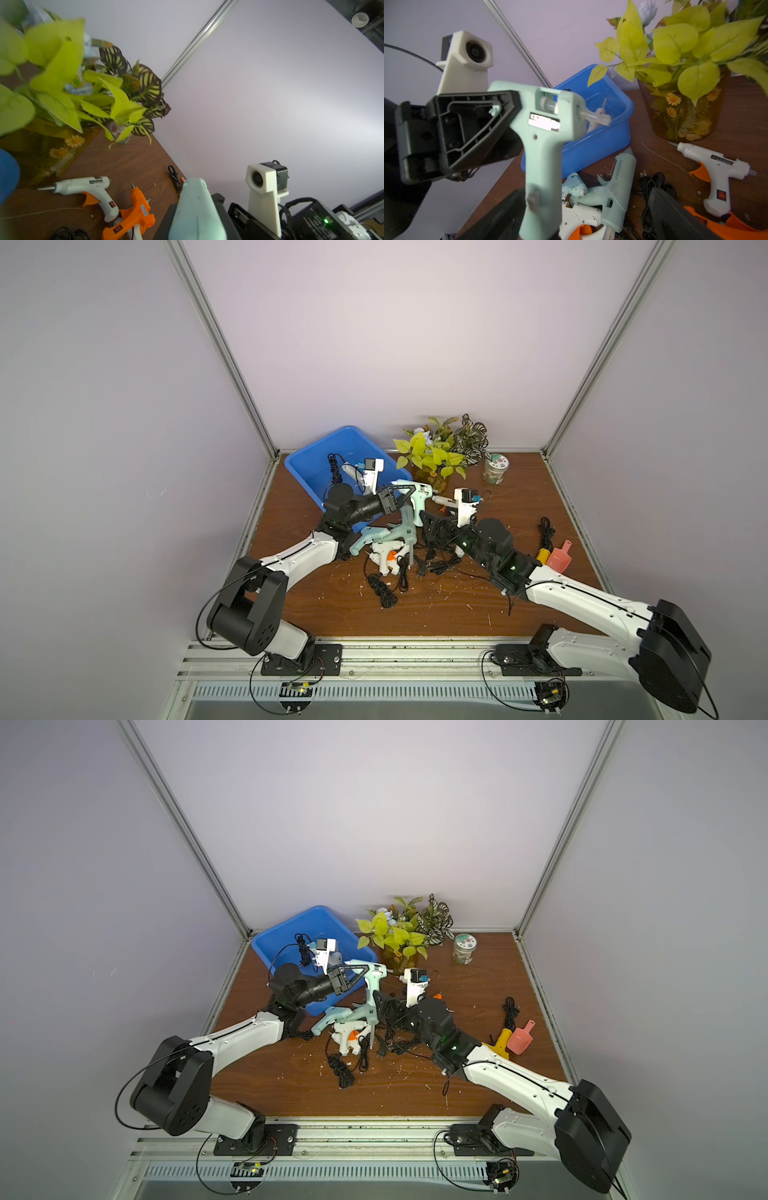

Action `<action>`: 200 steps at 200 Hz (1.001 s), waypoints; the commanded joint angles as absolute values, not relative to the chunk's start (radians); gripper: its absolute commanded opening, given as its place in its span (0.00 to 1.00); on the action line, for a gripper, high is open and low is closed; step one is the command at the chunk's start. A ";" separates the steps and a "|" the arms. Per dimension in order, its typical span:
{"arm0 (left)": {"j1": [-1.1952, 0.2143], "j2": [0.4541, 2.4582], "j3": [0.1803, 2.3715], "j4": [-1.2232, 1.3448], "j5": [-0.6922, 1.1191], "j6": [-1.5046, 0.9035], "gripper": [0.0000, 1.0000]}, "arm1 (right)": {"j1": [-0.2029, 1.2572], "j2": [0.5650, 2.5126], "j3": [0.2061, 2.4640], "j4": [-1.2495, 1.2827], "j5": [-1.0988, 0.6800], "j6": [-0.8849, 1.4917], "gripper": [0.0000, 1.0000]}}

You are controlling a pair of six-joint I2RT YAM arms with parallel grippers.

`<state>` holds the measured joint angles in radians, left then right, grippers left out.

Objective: Put the hot melt glue gun into the storage box
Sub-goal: Pick up the hot melt adhesive gun from the center of the board, then place the hot melt adhesive gun in the storage box.

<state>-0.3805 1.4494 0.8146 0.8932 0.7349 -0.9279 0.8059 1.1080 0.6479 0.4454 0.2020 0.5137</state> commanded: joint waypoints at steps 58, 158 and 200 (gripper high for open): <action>-0.155 1.395 1.108 0.711 0.645 -0.861 0.01 | 0.810 0.935 0.573 0.371 0.359 0.492 1.00; -0.058 1.591 1.357 0.427 0.508 -0.645 0.01 | 0.810 0.945 0.578 0.341 0.379 0.500 1.00; -0.051 1.770 1.411 0.421 0.581 -0.671 0.01 | 0.811 0.940 0.580 0.330 0.383 0.504 0.99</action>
